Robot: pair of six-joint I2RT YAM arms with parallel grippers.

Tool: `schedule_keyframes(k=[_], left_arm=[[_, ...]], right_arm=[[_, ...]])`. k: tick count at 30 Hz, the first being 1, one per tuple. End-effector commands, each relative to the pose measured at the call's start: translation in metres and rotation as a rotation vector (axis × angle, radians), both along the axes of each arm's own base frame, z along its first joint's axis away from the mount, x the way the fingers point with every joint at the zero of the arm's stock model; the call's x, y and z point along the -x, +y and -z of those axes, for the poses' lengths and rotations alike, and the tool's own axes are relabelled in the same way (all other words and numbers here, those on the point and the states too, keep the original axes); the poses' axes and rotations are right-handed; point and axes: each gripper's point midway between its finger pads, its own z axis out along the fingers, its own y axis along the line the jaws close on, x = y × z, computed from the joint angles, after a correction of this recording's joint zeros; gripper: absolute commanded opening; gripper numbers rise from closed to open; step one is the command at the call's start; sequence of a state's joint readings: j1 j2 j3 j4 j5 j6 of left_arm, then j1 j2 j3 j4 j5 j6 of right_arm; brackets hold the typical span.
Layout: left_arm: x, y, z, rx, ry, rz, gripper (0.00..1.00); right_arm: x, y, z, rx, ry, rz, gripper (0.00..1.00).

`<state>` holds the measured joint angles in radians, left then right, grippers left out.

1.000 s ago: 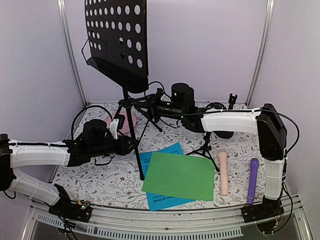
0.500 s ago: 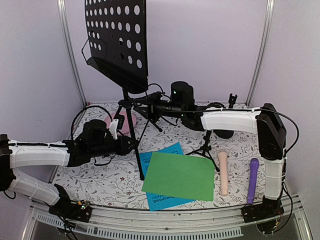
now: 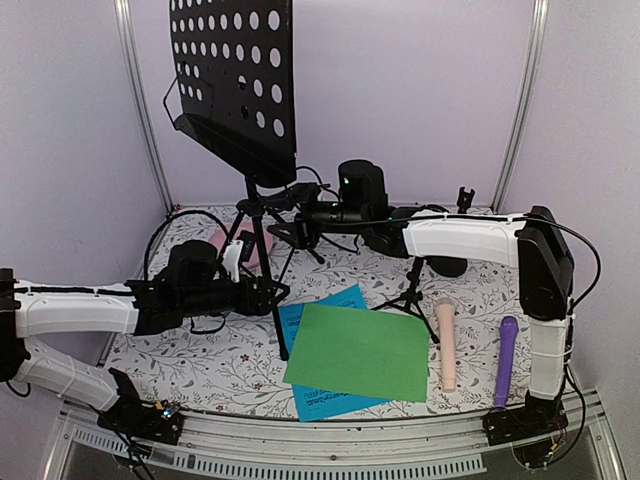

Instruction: Pack up the instrument practice props

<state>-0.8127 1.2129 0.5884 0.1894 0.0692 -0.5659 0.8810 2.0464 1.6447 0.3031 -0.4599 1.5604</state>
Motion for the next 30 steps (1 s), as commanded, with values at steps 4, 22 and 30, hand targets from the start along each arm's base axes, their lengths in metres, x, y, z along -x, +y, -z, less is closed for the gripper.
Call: schedule_keyframes(k=[4,22,30], left_arm=[[-0.023,-0.007,0.006,-0.092,-0.038,-0.066,0.62],[-0.026,0.008,0.007,-0.140,-0.072,-0.136,0.32],[-0.025,0.003,0.005,-0.117,-0.051,-0.123,0.31]], right_arm=[[0.011,-0.018,-0.040,0.090,-0.236,-0.043,0.64],[0.005,-0.040,-0.074,0.402,-1.406,-0.043,0.65],[-0.011,-0.013,-0.080,0.330,-1.678,0.042,0.64]])
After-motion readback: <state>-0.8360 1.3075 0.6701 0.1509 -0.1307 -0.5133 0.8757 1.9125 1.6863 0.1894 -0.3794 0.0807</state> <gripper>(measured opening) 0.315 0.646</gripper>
